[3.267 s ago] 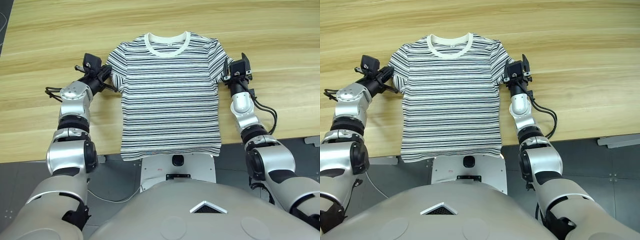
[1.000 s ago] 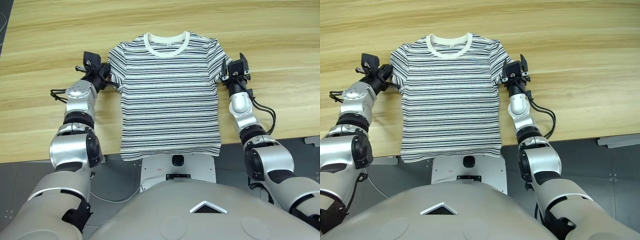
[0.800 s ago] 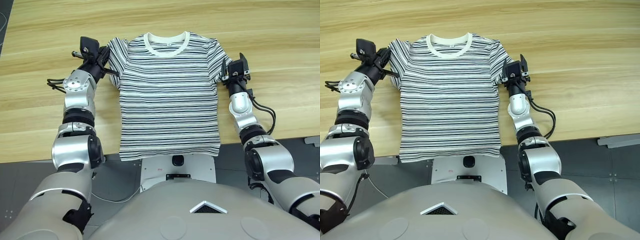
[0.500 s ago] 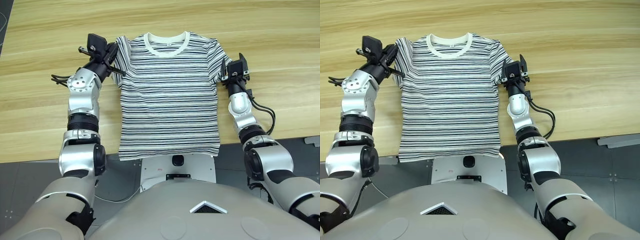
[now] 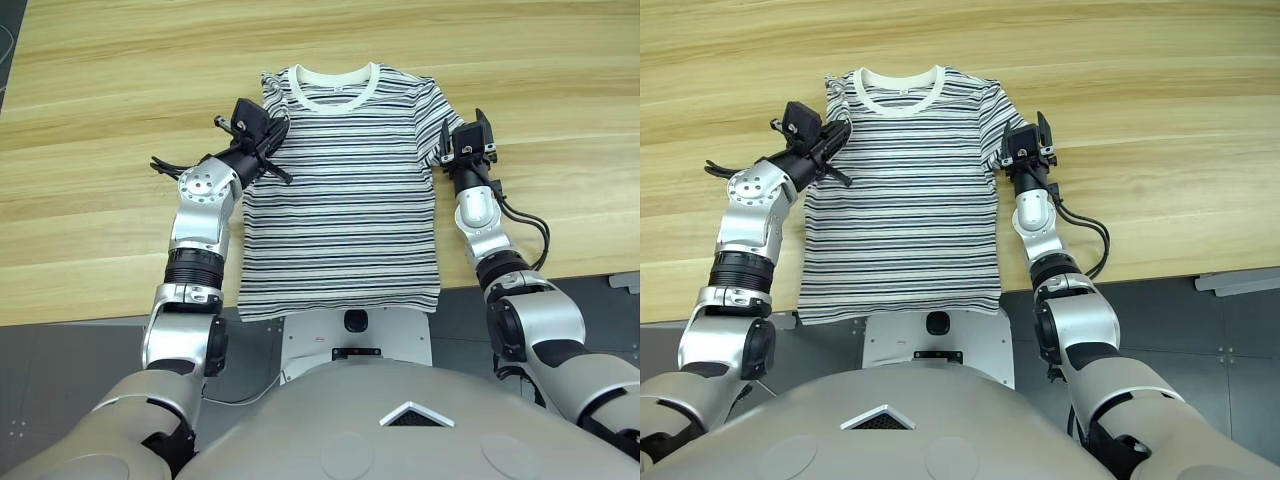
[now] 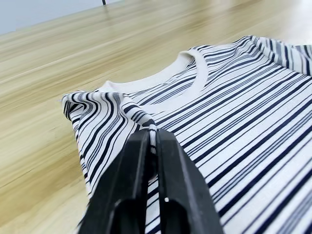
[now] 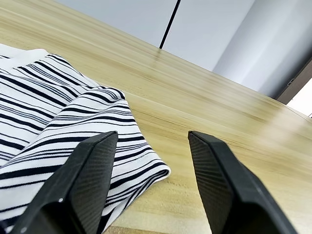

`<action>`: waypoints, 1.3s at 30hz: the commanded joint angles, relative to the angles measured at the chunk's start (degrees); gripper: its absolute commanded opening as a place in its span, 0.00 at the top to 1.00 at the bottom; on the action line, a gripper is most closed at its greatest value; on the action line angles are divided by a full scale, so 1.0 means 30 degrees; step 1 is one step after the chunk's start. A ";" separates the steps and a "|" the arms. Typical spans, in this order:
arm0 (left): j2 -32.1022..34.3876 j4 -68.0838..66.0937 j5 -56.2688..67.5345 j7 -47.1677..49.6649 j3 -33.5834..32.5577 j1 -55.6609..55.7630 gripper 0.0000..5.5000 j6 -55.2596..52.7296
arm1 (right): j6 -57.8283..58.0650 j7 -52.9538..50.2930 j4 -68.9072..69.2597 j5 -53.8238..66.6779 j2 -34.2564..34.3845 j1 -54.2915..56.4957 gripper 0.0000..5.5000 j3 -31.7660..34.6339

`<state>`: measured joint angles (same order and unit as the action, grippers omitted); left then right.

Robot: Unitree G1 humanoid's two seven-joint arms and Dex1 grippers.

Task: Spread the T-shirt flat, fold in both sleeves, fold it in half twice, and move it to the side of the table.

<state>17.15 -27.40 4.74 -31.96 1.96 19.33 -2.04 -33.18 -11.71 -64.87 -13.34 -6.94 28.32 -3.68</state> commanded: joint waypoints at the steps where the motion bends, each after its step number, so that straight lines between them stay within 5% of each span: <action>1: -0.0349 0.1876 0.0990 -0.0874 0.0070 -0.0517 0.82 -0.0890 | 0.0103 -0.0129 -0.0192 -0.0034 0.0137 0.0319 0.51 -0.0065; 6: -0.0284 0.4665 0.1752 -0.2002 0.0769 -0.1491 0.67 -0.2546 | 0.0079 -0.0176 -0.0235 -0.0031 0.0131 0.0337 0.51 -0.0054; 16: -0.1399 0.5206 0.2212 0.0300 -0.0400 -0.1648 0.67 -0.2646 | 0.0312 0.1384 0.0067 0.1771 0.0480 0.0496 0.51 0.1159; 20: -0.1867 0.4963 0.2302 0.1229 -0.0918 -0.1688 0.67 -0.2319 | 0.2380 0.4117 0.0593 0.5111 0.0811 0.0935 0.51 0.3332; 26: -0.2511 0.4579 0.2327 0.1683 -0.0995 -0.1805 0.67 -0.1952 | 0.6585 0.7072 0.0304 0.5221 -0.0004 0.2235 0.51 0.3035; 39: -0.2664 0.4468 0.2306 0.1985 -0.1093 -0.1966 0.67 -0.1718 | 1.0141 0.7400 -0.0250 0.6014 -0.0061 0.3382 0.51 0.3930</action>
<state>9.29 -13.35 11.64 -26.54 -0.92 13.93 -7.73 -4.98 10.34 -64.70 3.66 -7.58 38.47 7.19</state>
